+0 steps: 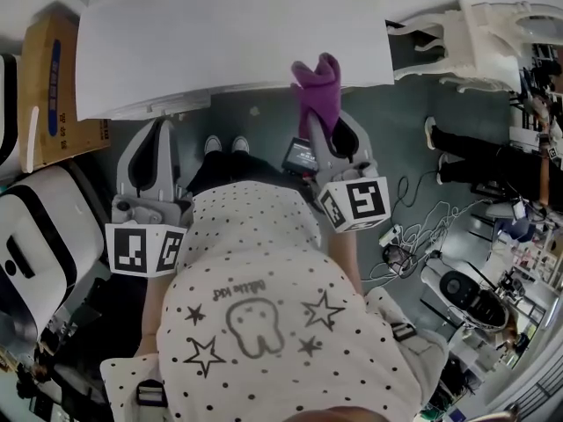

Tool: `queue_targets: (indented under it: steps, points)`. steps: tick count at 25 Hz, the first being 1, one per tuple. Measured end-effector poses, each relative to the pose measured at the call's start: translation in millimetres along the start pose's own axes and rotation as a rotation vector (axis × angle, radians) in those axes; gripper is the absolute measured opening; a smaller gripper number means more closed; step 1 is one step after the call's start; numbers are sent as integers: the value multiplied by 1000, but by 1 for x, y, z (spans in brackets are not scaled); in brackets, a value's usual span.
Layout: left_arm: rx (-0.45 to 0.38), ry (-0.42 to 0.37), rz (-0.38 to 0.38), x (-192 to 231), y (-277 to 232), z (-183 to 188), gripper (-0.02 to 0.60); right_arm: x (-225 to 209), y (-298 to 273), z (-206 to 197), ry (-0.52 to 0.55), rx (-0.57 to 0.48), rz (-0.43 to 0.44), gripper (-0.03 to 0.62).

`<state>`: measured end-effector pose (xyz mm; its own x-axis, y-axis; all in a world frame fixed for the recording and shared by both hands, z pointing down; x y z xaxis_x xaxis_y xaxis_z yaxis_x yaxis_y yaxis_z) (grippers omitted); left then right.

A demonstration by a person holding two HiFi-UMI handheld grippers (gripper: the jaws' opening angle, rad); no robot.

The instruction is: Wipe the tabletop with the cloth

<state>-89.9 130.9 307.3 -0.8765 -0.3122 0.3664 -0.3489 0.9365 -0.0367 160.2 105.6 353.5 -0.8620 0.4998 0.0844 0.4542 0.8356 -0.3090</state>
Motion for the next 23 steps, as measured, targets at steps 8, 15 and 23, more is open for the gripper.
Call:
queue_targets:
  steps: [8,15,23]
  points:
    - [10,1,-7,-7,-2,-4,-5,-6,7,-4,-1,3,-5,71]
    - [20,-1,-27,-17,-5,-7,-6,-12,16,-9,-10,9,-20,71]
    - [22,-13,-32,-17,-5,-7,-5,-13,20,-8,-8,5,-32,71]
Point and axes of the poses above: the fingertips, and each gripper's own axes: y backward along the fingers, x to its left, z out of its top, the point moved 3 cm from there along y, backward along the fingers, and after that the axes turned 4 degrees about y, right-handed, at the moved point
